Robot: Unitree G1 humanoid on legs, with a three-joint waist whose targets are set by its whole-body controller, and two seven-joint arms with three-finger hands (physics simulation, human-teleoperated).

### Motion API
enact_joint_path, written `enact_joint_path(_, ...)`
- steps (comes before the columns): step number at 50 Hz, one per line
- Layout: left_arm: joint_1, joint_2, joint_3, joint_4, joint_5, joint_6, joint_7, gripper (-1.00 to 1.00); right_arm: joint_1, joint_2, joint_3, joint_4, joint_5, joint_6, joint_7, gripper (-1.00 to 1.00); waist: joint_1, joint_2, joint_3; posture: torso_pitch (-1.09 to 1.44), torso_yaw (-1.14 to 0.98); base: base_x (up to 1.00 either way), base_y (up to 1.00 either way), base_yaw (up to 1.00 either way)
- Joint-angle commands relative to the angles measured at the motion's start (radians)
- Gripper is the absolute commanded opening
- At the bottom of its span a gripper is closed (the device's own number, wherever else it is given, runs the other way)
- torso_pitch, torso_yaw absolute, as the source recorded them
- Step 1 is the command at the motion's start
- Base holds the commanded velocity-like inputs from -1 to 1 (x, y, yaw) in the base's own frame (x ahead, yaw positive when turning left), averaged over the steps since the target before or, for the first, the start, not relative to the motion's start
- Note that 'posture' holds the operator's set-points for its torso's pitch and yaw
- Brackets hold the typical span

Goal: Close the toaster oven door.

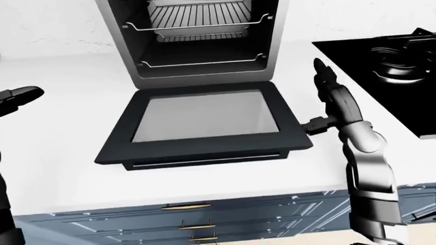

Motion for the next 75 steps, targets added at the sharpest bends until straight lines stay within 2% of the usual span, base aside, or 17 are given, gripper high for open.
enact_joint_path(1, -0.022, 0.027, 0.016, -0.040, 0.000, -0.027, 0.000, 1.00, -0.039, 0.009, 0.018, -0.095, 0.064, -0.002, 0.023, 1.00, 0.005, 0.001, -0.029, 0.00, 0.00, 0.00, 0.00, 0.00)
enact_joint_path(13, -0.022, 0.029, 0.017, -0.032, -0.001, -0.033, -0.002, 1.00, -0.151, 0.002, 0.025, -0.215, 0.121, 0.145, -0.041, 1.00, -0.004, 0.011, -0.024, 0.00, 0.00, 0.00, 0.00, 0.00)
enact_joint_path(18, -0.021, 0.029, 0.017, -0.032, -0.001, -0.033, -0.002, 1.00, -0.199, -0.007, 0.032, -0.203, 0.131, 0.155, -0.071, 1.00, -0.006, 0.010, -0.021, 0.00, 0.00, 0.00, 0.00, 0.00)
enact_joint_path(29, -0.022, 0.027, 0.016, -0.030, -0.001, -0.034, -0.001, 1.00, -0.323, -0.016, 0.047, -0.002, 0.117, 0.071, -0.196, 1.00, -0.006, 0.007, -0.016, 0.00, 0.00, 0.00, 0.00, 0.00)
enact_joint_path(39, -0.021, 0.029, 0.017, -0.030, -0.001, -0.033, -0.002, 1.00, -0.435, -0.030, 0.066, 0.159, 0.106, 0.012, -0.255, 1.00, -0.002, 0.011, -0.014, 0.00, 0.00, 0.00, 0.00, 0.00)
enact_joint_path(50, -0.013, 0.011, 0.009, -0.052, 0.006, -0.027, -0.004, 1.00, -0.575, -0.049, 0.077, 0.427, 0.086, -0.120, -0.310, 1.00, 0.000, 0.014, -0.014, 0.00, 0.00, 0.00, 0.00, 0.00)
enact_joint_path(65, -0.011, 0.007, 0.014, -0.054, 0.010, -0.024, -0.010, 1.00, -0.651, -0.056, 0.088, 0.581, 0.076, -0.202, -0.345, 1.00, 0.004, 0.015, -0.017, 0.00, 0.00, 0.00, 0.00, 0.00)
enact_joint_path(75, -0.008, 0.000, 0.012, -0.054, 0.014, -0.028, -0.011, 1.00, -0.747, -0.072, 0.096, 0.720, 0.059, -0.261, -0.366, 1.00, 0.005, 0.017, -0.019, 0.00, 0.00, 0.00, 0.00, 0.00)
